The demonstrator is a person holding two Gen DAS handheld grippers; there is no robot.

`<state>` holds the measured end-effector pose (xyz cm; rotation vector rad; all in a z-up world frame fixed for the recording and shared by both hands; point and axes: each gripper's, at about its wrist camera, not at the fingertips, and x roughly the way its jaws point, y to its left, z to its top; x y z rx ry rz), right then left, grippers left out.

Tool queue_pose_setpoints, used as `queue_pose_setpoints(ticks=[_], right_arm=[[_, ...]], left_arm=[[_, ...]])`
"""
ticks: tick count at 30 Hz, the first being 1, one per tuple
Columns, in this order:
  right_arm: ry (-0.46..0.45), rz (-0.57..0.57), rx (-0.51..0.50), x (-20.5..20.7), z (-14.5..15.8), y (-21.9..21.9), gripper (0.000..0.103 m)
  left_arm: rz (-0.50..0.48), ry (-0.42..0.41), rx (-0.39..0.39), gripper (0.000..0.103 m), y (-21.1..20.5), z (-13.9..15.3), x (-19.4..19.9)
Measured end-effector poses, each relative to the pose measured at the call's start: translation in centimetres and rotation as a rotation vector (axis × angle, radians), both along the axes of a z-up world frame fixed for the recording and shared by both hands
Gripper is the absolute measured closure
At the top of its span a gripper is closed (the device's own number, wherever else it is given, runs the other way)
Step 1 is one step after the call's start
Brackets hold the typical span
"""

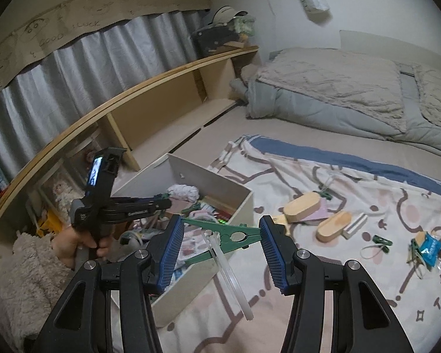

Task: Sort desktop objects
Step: 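Carry both held clothespins over to the SHOES box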

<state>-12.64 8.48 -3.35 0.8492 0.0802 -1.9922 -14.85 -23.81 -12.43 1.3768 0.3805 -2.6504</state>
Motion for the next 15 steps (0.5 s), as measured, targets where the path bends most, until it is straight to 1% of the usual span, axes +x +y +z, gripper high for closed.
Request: queue_pose_setpoints(ticks=[3,7,8,10,11,12,15], right_arm=[[-0.003,0.02,0.004,0.4,-0.2,-1.1,0.049],[-0.001,0.052,0.02,0.8,-0.6,-2.7,0.049],[-0.001,0.057,0.024,0.9,-0.7,-3.1,0.049],[0.003,0.063,0.036,0.9,-1.0,-4.0,0.049],[0.005,0.069,0.044,0.9,-1.2,-4.4,0.049],[0.006,0.072,0.049,0.9,-1.4,-4.7,0.049],[0.005,0.076,0.071,0.8,-2.2,-5.7,0.049]], left_arm=[[0.003,-0.031,0.021,0.081,-0.2,-0.5,0.0],[-0.006,-0.048,0.041,0.081,-0.5,-0.9,0.0],[-0.006,-0.052,0.046,0.079,-0.5,-1.0,0.0],[-0.001,-0.047,0.041,0.061,-0.5,-0.9,0.1],[0.001,-0.039,0.039,0.048,-0.5,-0.8,0.2],[0.001,-0.028,0.037,0.044,-0.5,-0.6,0.3],[-0.01,-0.005,0.006,0.043,-0.3,0.0,0.5]])
